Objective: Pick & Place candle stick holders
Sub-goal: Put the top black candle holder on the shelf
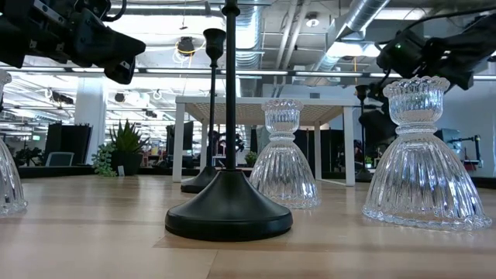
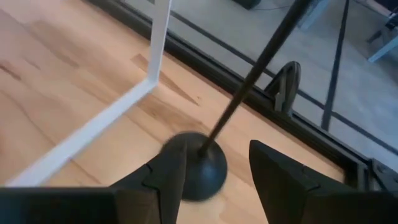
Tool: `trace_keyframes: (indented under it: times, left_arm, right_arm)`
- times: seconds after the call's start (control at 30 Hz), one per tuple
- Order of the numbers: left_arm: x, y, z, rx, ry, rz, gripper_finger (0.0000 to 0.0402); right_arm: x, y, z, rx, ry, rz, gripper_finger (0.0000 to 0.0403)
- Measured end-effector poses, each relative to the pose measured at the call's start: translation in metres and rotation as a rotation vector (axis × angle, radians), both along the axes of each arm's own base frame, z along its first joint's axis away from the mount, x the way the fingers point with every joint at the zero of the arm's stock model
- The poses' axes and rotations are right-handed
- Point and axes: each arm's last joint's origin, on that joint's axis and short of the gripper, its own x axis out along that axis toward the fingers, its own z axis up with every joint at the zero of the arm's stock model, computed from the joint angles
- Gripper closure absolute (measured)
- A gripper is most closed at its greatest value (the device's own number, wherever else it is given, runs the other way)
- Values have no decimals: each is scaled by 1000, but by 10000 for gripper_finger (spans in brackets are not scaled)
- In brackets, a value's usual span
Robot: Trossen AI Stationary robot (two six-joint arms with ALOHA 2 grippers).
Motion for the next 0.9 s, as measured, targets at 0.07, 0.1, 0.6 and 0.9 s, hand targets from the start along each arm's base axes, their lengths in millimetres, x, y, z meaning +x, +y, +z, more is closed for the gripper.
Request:
trace_keyframes:
  times: [0.07,0.1,0.6,0.9]
  left_arm:
    - [0,0,0,0,0,0,398]
    - [0,0,0,0,0,0,398]
    - [0,0,0,0,0,0,398]
    - [0,0,0,0,0,0,398]
  right_arm:
    - [0,-5,0,6,-16,12,238]
    - [0,-8,0,2,-19,4,238]
    - [0,-40,-10,-15,-62,-57,240]
    - [2,-42,-21,16,-13,-64,341]
